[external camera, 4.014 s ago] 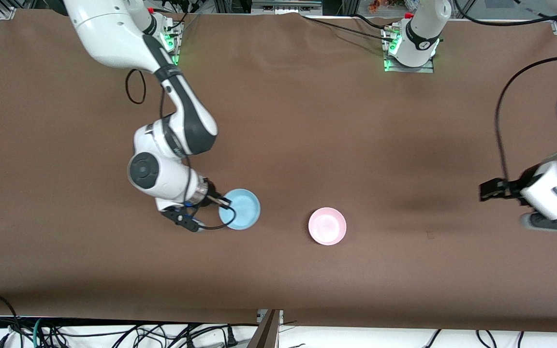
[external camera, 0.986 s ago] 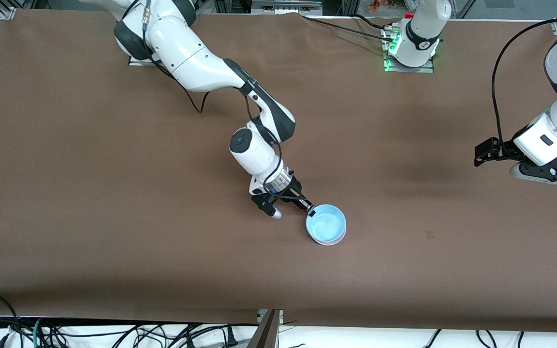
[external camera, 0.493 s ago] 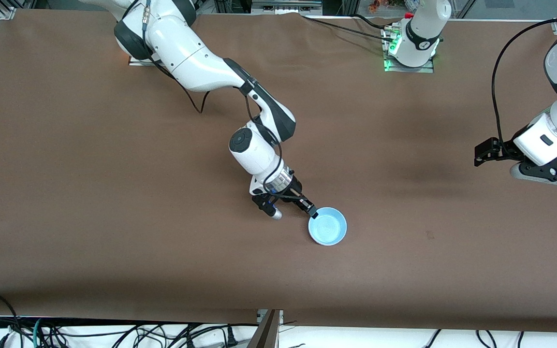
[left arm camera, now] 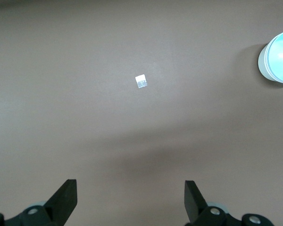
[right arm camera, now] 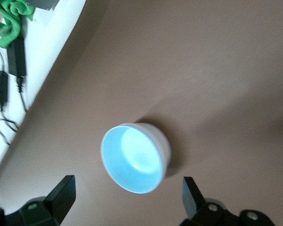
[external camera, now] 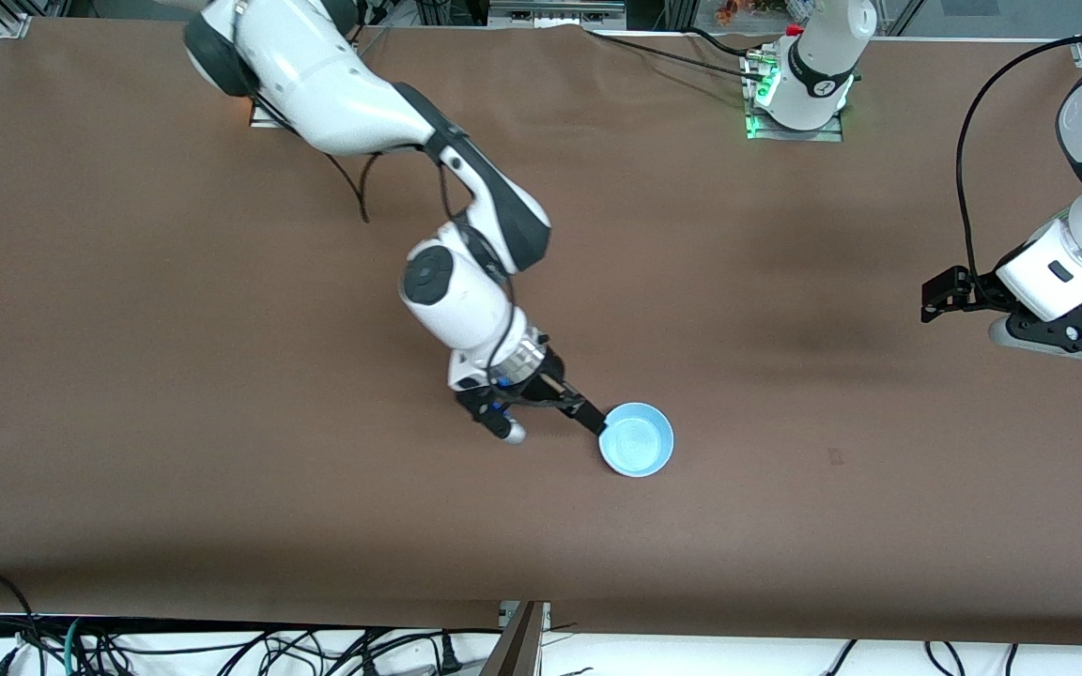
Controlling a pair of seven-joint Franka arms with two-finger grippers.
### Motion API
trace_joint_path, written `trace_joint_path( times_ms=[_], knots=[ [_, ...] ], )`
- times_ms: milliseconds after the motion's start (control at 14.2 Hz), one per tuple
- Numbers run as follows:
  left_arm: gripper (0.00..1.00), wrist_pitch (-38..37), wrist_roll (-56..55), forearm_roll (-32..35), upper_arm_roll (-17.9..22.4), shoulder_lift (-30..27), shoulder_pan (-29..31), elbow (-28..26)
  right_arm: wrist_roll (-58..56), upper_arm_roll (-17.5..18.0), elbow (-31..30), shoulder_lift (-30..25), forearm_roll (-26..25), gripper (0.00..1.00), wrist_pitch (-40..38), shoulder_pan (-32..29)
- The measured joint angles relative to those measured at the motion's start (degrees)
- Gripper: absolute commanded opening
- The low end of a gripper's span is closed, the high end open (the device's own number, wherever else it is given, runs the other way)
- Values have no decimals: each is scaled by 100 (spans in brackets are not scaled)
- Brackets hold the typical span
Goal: Stack pink and blue bowls on white bowl
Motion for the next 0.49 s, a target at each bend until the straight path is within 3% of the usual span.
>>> trace_joint_path(
  times_ms=[211, 493],
  knots=[
    [100, 41, 4, 0, 0, -4, 0, 1, -1217, -450, -450, -867, -26, 100, -1538, -199],
    [100, 98, -2, 0, 22, -4, 15, 68, -3104, -1266, -2469, -2741, -50, 100, -2463, -215]
  ],
)
